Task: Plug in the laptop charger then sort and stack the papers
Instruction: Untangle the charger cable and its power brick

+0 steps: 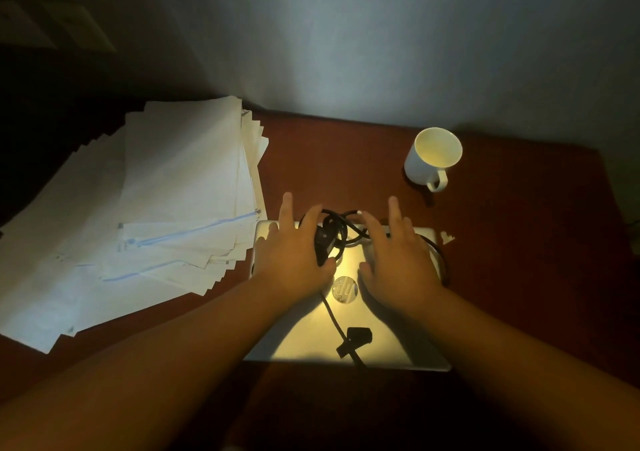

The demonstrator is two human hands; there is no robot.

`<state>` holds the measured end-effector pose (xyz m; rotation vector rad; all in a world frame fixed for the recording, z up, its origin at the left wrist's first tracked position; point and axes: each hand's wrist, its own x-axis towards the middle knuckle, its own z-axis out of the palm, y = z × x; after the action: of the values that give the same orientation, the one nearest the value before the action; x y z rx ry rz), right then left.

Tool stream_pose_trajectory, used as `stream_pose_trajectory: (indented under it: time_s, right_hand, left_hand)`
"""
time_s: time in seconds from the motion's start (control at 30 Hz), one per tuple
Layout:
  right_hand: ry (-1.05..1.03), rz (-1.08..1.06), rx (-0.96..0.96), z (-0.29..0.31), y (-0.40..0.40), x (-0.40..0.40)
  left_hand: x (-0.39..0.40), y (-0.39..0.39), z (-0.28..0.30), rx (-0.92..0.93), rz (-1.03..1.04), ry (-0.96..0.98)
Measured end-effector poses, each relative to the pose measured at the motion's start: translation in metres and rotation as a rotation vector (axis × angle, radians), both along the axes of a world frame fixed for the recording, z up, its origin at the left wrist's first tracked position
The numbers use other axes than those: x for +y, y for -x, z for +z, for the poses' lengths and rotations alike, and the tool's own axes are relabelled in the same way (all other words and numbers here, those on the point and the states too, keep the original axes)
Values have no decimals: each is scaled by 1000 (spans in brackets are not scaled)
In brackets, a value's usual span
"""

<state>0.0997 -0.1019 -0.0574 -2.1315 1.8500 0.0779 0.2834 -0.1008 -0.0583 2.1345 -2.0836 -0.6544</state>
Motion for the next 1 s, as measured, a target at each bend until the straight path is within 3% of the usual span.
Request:
stream_pose_trajectory:
  time_s: [0.2,0.43,0.67,0.77,1.0]
  right_hand:
    - [138,43,-223,-32,-17,-17]
    - [245,54,-284,-51,-22,-23]
    - [349,33,-385,-68,-20,-23]
    - [291,67,-532,-61,-18,-19]
    - [341,67,-584,-46,-33,20]
  left_hand:
    - [-5,-5,-17,24,-46,92]
    - [-10,-4,-11,-75,-126,122]
    - [-21,-13,6,-239,-360,-44]
    - [-22,-22,4,-213,-426,-42]
    - [10,-60,-3,-98,-421,62]
